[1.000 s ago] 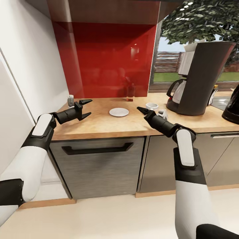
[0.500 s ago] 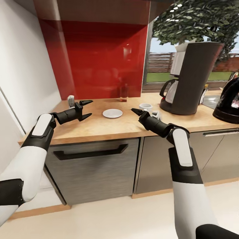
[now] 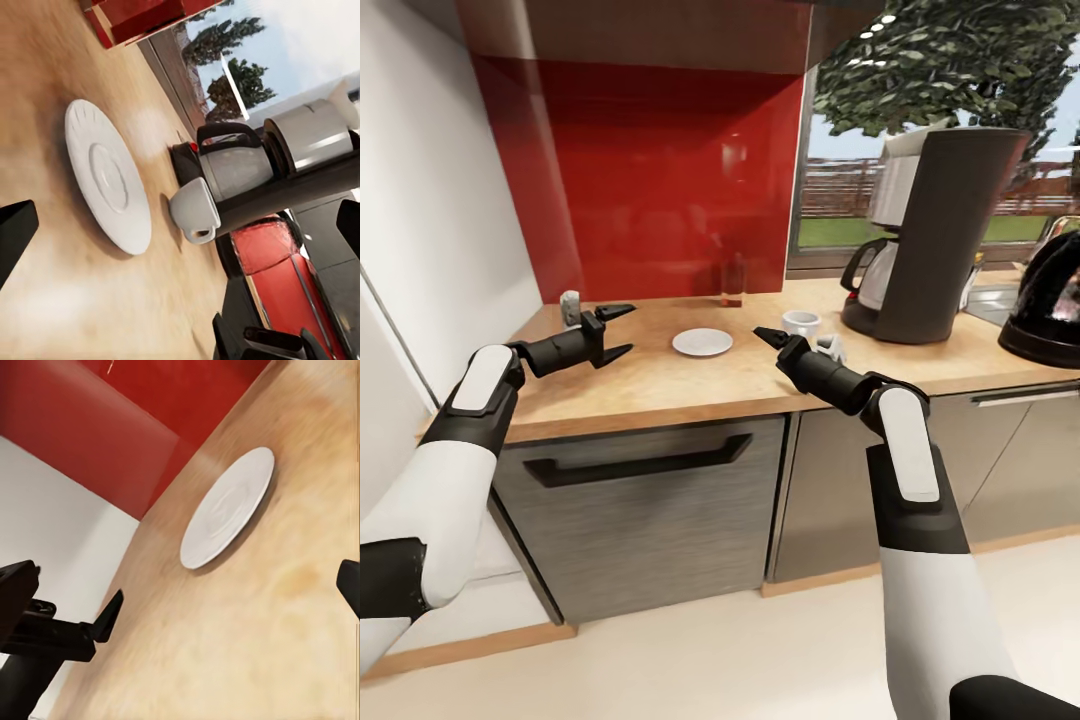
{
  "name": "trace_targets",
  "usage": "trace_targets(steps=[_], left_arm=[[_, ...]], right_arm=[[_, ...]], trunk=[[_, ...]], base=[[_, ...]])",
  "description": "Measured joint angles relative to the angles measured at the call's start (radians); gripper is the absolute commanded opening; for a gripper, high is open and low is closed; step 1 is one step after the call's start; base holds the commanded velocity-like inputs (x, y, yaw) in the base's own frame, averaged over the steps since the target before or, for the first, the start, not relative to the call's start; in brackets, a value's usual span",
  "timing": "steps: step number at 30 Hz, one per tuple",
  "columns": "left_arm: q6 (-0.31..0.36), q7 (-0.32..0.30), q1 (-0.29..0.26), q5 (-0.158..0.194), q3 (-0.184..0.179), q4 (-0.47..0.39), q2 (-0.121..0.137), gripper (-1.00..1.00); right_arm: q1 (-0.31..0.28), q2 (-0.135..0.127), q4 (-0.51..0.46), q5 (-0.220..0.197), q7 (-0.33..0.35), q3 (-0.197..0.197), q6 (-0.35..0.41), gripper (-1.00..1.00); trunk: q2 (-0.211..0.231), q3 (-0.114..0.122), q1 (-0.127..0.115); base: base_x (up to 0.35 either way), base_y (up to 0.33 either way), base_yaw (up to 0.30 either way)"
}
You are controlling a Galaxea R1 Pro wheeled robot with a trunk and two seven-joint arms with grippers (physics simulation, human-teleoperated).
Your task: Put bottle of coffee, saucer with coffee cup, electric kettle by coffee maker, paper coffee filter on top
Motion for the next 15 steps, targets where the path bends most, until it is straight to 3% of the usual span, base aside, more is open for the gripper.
trace_targets(steps=[8,13,14,15], left_arm=[[0.000,-0.001,0.000,-0.001,-0.002,0.017,-0.001,1.00],[-0.001,-0.001,0.000,0.000,-0.009,0.030,-0.003,1.00],[-0.002,0.001,0.000,0.000,-0.014,0.033,-0.008,1.00],[-0.002,0.001,0.000,0.000,-0.015,0.033,-0.013,1.00]], right_arm=[[0.000,0.000,0.000,0.000,0.000,0.001,0.000,1.00],[0.000,0.000,0.001,0.000,-0.001,0.008,-0.053,1.00],[-0.004,0.001,0.002,-0.002,-0.006,0.063,-0.082,1.00],[-0.012,0.001,0.002,0.000,-0.019,0.089,-0.091,1.00]], trunk=[[0.000,0.000,0.000],[0.000,0.000,0.000],[0.000,0.000,0.000],[0.000,0.000,0.000]], base=[[0.000,0.007,-0.209],[0.000,0.001,-0.073],[0.000,0.000,-0.010],[0.000,0.000,-0.008]])
